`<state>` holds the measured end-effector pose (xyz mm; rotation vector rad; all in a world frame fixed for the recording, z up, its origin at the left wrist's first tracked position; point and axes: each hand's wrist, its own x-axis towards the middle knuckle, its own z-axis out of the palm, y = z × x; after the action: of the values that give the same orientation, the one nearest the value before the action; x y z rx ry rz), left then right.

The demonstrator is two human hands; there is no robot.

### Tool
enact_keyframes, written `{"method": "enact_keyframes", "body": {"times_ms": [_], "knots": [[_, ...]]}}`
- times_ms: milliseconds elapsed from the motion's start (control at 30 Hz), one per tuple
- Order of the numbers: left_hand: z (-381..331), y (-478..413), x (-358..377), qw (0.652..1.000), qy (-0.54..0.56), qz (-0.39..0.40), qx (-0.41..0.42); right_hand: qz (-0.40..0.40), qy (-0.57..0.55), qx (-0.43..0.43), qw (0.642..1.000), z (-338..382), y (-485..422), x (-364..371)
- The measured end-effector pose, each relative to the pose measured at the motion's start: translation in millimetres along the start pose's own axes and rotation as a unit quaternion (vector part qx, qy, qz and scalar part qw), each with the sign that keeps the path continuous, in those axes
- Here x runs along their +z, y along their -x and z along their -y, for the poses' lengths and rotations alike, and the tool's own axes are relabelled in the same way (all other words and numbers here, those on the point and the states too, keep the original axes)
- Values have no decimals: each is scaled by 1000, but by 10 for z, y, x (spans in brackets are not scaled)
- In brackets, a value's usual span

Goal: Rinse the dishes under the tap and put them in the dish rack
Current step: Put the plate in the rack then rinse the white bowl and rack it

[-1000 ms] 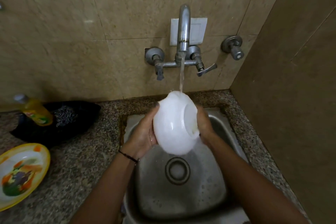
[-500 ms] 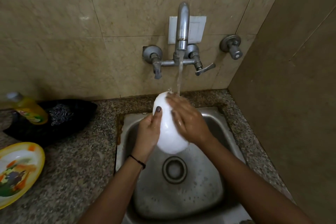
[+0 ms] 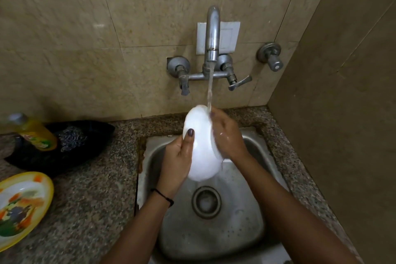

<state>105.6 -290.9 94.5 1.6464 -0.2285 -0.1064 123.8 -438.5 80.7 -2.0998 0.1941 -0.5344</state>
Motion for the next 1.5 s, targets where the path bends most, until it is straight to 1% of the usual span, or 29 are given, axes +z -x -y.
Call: {"method": "enact_keyframes", "body": {"times_ms": [33, 67, 100, 167, 200, 300, 333, 400, 467, 600, 667, 700, 733, 767, 800, 833, 867, 933, 967, 1000, 1067, 1100, 1133, 1200, 1267, 1300, 1333, 1400, 1500], "knots": [[-39, 19, 18, 1000, -8, 2, 0, -63, -59, 95, 992, -26, 11, -43], [-67, 43, 39, 1000, -17, 7, 0, -142, -169, 190, 957, -136, 3, -45], [-94, 61, 50, 1000, -25, 14, 0, -174, -265, 242, 917, -248, 49, -7], [-96, 89, 56, 999, -30, 38, 4, -18, -299, 290, 909, -163, 334, 24], [-96, 96, 52, 998, -19, 53, -6, 34, -321, 335, 885, -139, 390, 49], [-91, 119, 19, 987, 27, 125, -97, 25, -348, 349, 870, -245, 256, -53], [-88, 112, -9, 977, 65, 149, -142, 18, -336, 344, 877, -225, 179, -108], [-60, 67, -71, 939, 186, 183, -225, 31, -238, 319, 917, -218, -5, -167], [1, 15, -136, 913, 241, 207, -255, 24, -179, 273, 945, -195, -118, -202], [91, -39, -147, 923, 209, 226, -229, 84, -143, 161, 973, 26, -127, -256], [126, -43, -110, 927, 212, 216, -220, 104, -66, 41, 992, 135, 12, -215], [161, -42, -94, 931, 212, 209, -211, 112, -13, -50, 992, 215, 115, -177], [183, -38, -88, 936, 208, 203, -199, 128, 38, -157, 978, 275, 210, -140], [203, -38, -86, 941, 203, 197, -185, 153, 95, -262, 948, 273, 293, -119], [217, -36, -87, 945, 201, 189, -177, 175, 149, -341, 912, 208, 339, -107], [230, -36, -91, 946, 203, 184, -175, 186, 177, -373, 892, 131, 322, -117], [234, -34, -94, 944, 206, 182, -184, 174, 183, -356, 900, 46, 274, -130], [229, -21, -85, 939, 207, 192, -197, 99, 137, -198, 965, -1, 199, -145], [232, -13, -81, 938, 204, 196, -199, 63, 129, -152, 978, 32, 187, -153], [235, -9, -79, 939, 201, 195, -201, 49, 134, -171, 975, 73, 188, -147], [252, -24, -98, 941, 197, 189, -201, 111, 183, -278, 936, 41, 165, -150], [265, -30, -112, 941, 198, 188, -197, 138, 183, -292, 929, 34, 119, -170], [273, -35, -125, 942, 200, 189, -193, 139, 161, -251, 944, 21, 69, -180], [268, -29, -134, 942, 208, 187, -187, 89, 40, -28, 995, -77, -26, -157], [266, -19, -122, 940, 230, 167, -188, 54, -112, 181, 976, -189, -50, -96], [260, -18, -114, 937, 250, 150, -192, 41, -141, 225, 963, -223, 11, -64], [265, -20, -110, 932, 275, 133, -198, 34, -145, 243, 958, -245, 118, -34], [296, -24, -109, 916, 323, 110, -210, 44, -118, 198, 972, -226, 416, 13], [346, -18, -115, 891, 372, 107, -237, 58, 49, 21, 997, -181, 873, 94]]}}
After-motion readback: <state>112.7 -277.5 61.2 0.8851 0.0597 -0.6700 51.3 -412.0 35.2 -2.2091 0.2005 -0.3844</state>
